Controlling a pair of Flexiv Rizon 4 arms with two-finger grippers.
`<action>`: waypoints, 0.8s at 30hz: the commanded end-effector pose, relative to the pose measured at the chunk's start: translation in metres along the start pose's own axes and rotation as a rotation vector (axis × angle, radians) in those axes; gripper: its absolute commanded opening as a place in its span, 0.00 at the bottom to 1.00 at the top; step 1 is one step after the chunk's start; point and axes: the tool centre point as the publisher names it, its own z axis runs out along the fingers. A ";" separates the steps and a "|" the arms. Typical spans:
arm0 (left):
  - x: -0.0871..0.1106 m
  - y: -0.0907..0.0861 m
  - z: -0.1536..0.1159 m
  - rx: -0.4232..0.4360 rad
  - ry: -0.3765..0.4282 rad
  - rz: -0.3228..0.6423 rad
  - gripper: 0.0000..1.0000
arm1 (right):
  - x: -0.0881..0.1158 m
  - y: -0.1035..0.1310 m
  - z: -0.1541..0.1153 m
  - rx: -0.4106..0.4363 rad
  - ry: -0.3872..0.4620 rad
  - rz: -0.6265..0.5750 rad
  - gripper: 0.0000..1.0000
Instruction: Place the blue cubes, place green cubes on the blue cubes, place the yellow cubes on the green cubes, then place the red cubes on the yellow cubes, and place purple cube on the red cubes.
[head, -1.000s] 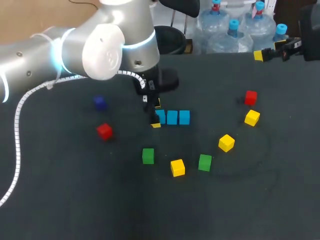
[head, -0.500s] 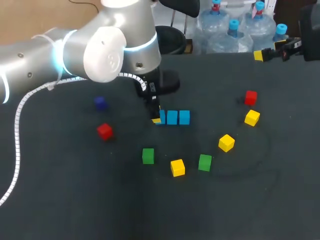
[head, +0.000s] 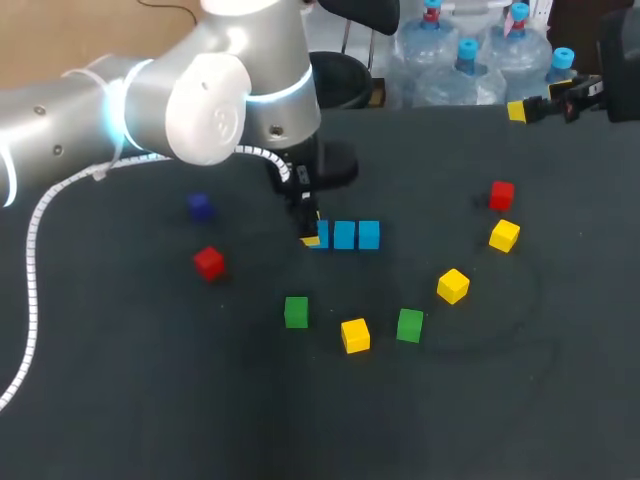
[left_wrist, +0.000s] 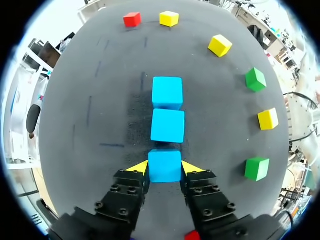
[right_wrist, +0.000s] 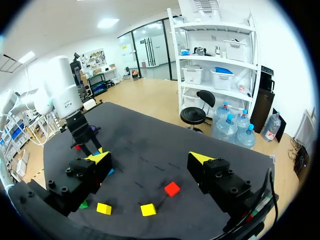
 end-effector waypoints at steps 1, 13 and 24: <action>0.001 -0.001 0.001 -0.003 -0.001 0.010 0.02 | 0.000 0.000 0.001 0.001 -0.001 0.000 1.00; 0.000 -0.003 0.002 -0.003 0.007 0.037 0.43 | 0.000 0.000 0.001 0.001 -0.001 0.000 1.00; 0.000 -0.002 -0.001 -0.009 -0.004 0.008 1.00 | 0.000 0.000 0.001 0.001 -0.001 0.000 1.00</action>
